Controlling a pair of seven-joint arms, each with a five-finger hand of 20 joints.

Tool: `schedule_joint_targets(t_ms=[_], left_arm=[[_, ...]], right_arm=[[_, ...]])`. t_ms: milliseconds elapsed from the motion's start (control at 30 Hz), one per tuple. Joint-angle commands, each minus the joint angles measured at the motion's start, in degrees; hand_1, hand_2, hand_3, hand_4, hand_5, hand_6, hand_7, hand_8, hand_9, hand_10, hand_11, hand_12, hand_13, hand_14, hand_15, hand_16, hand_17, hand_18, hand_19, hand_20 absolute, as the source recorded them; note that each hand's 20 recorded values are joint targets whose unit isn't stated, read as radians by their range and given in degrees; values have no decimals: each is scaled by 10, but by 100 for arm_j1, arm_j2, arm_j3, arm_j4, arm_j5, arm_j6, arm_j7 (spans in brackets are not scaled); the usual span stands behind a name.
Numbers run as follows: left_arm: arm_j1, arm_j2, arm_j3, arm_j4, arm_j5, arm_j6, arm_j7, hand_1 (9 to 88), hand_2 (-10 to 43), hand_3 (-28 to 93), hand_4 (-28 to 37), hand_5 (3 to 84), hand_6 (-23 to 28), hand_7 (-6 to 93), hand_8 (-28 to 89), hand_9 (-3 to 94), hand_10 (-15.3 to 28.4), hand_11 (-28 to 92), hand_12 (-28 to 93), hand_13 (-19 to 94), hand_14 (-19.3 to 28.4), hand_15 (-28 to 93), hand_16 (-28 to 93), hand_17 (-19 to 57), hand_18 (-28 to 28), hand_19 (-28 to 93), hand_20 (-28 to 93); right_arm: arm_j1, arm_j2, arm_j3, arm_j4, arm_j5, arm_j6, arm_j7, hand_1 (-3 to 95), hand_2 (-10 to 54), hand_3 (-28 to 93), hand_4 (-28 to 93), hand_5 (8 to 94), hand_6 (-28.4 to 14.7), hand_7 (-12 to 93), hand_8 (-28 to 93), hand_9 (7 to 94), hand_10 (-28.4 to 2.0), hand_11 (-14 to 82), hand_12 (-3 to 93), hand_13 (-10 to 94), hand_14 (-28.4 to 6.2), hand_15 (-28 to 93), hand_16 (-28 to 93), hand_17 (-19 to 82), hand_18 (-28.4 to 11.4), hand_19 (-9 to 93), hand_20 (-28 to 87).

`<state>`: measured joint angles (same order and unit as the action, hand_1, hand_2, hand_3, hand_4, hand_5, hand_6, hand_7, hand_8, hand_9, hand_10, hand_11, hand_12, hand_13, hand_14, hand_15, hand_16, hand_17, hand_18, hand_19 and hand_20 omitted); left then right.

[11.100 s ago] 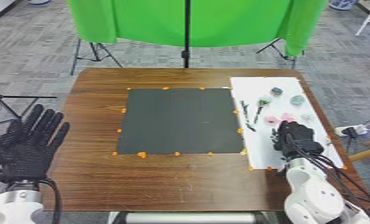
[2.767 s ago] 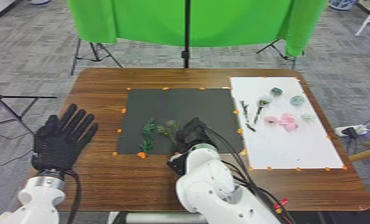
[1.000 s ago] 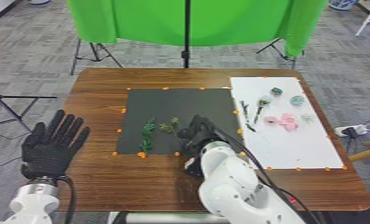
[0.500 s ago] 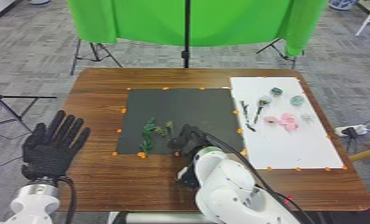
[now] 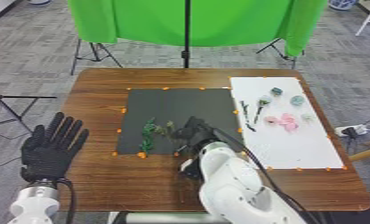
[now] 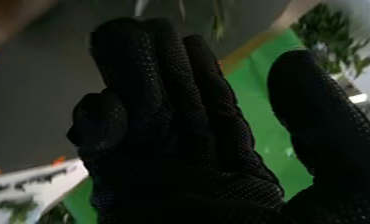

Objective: Arrange flowers

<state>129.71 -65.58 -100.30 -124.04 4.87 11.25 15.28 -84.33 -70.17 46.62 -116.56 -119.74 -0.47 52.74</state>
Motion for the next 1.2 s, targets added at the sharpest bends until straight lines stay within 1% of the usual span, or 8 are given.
schedule_joint_targets(t_ms=[33,167,267,400,533,667,967,1200], left_arm=[[123,-130,35,-45,-33,28,69,276,202,756,-283,456,81,98,-72,372,141,160,126,296,137,288,-31,-37,141,290,169],[247,-140,-39,-102,53,-5,131,277,202,754,-283,456,81,99,-73,373,141,162,126,296,137,290,-31,-37,141,290,169],[279,-117,-52,-118,-2,49,179,277,202,754,-283,456,80,99,-73,372,141,162,125,296,136,290,-32,-37,141,290,169],[304,-101,-92,-138,20,63,169,276,202,755,-283,456,80,99,-73,372,141,161,125,296,136,289,-33,-37,141,290,169],[323,-90,-113,-154,7,81,181,276,202,755,-283,457,81,99,-73,372,141,162,125,296,137,290,-32,-37,141,290,169],[278,-65,-65,-110,38,113,207,276,202,755,-283,457,81,100,-73,373,141,163,125,297,137,289,-33,-37,140,289,168],[276,-80,-34,-111,30,90,210,277,204,755,-283,459,80,102,-75,377,141,166,124,298,137,292,-33,-37,140,289,169],[236,-92,25,-93,-18,92,204,276,205,755,-283,459,80,102,-75,377,141,167,123,299,137,292,-34,-38,140,291,170]], right_arm=[[431,498,431,368,-627,572,8,330,38,725,-138,724,-101,86,-98,767,-219,150,174,735,-171,553,239,430,-267,932,408],[905,1133,571,939,-727,456,140,360,-5,717,-153,731,-95,95,-92,786,-211,201,196,720,-168,618,266,429,-269,932,412],[1141,1612,560,1251,-931,278,178,379,-47,693,-181,735,-88,109,-89,790,-202,260,228,707,-171,681,283,432,-267,932,434],[1371,2084,449,1506,-883,-4,169,354,-85,676,-191,738,-87,119,-88,781,-199,301,251,698,-173,701,292,431,-268,932,447],[1549,2412,72,1665,-1091,-167,-36,314,-94,656,-185,721,-90,114,-90,768,-203,308,255,678,-182,718,304,417,-268,932,464],[1833,2524,-346,1915,-1057,-606,-159,296,-95,632,-193,726,-88,122,-87,767,-205,311,254,675,-183,723,301,412,-271,932,470],[2295,2423,-939,2281,-1116,-583,-385,269,-95,551,-242,724,-91,107,-93,765,-206,321,261,672,-186,729,307,405,-277,932,481],[2549,2249,-1259,2623,-1072,-1015,-462,280,-95,483,-242,705,-94,90,-92,760,-208,327,267,668,-188,736,317,402,-279,932,489]])
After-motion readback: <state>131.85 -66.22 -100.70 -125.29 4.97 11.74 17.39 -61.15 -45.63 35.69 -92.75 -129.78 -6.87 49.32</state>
